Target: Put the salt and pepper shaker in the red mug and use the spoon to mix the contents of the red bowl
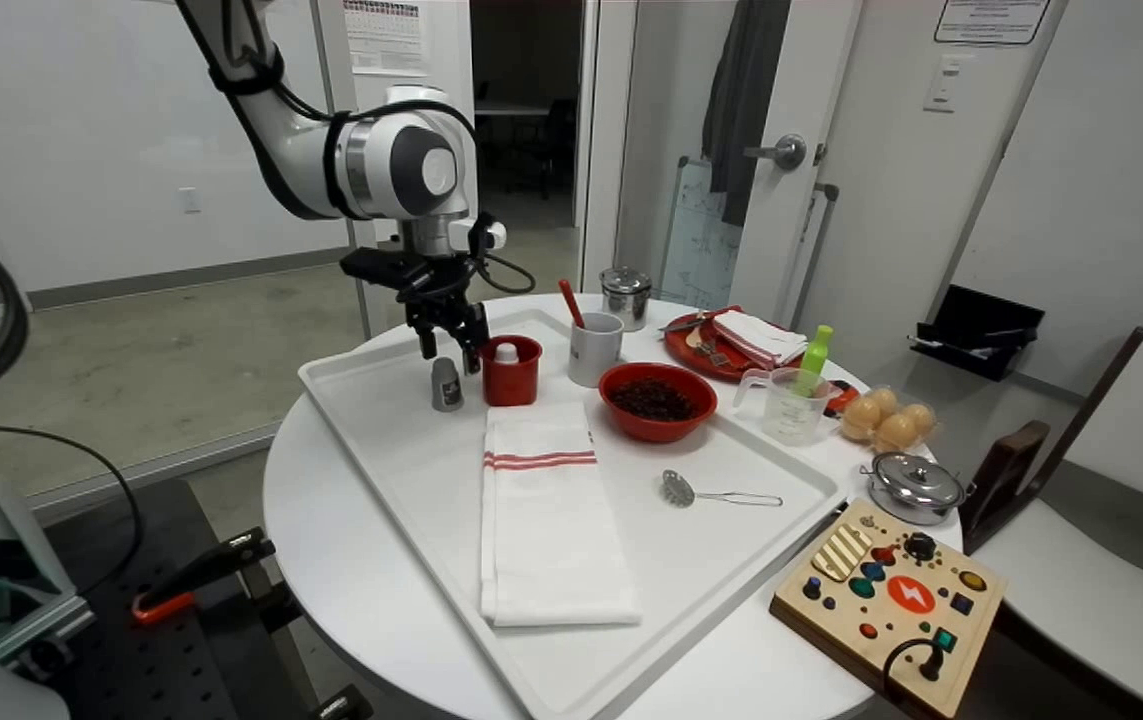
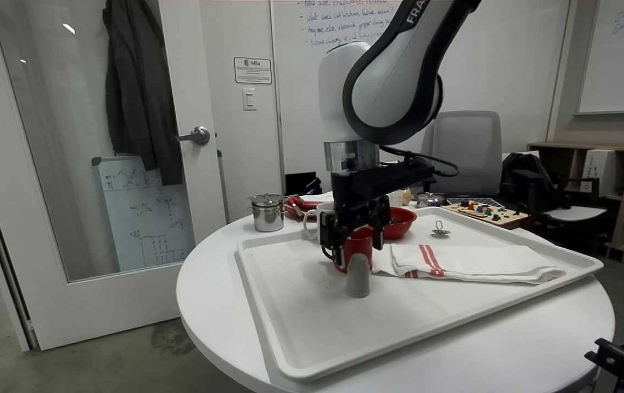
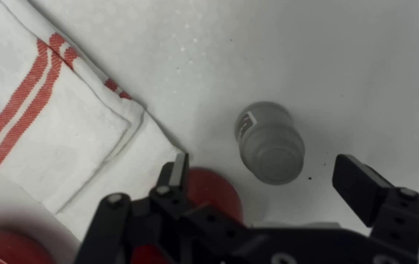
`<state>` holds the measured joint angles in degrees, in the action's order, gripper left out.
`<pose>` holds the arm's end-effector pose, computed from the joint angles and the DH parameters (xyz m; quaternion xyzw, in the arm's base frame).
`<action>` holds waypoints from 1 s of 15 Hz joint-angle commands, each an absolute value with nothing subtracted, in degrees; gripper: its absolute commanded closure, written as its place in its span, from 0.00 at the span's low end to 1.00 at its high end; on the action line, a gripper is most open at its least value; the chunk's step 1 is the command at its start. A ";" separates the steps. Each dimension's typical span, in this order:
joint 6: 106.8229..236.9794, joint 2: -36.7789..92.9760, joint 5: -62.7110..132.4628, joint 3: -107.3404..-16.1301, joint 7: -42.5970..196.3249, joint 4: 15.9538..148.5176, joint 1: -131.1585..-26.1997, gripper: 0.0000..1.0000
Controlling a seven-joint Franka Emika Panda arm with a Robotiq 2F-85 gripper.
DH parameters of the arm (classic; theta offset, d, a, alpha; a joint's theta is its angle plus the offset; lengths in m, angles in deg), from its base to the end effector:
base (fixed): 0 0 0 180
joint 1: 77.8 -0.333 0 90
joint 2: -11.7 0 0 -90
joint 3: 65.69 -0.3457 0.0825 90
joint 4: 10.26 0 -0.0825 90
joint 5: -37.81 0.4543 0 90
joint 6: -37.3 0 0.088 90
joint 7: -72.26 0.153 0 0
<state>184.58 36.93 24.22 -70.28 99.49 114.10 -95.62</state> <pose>0.5592 0.2318 0.1050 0.9973 0.0554 0.0027 0.0483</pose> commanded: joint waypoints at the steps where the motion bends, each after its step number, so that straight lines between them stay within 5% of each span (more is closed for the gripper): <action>1: 184.60 38.16 26.75 -70.27 97.07 113.22 -95.74 0.01; 4: 184.59 38.34 27.57 -70.18 96.93 113.55 -95.61 0.00; 5: 184.65 38.32 27.54 -70.07 97.09 113.58 -95.73 0.25; 7: 184.87 38.17 27.20 -69.87 97.30 113.68 -95.97 0.33; 13: 184.27 37.78 27.42 -69.83 97.72 113.73 -96.04 0.78; 15: 183.82 37.27 27.87 -69.98 97.70 113.84 -95.88 0.82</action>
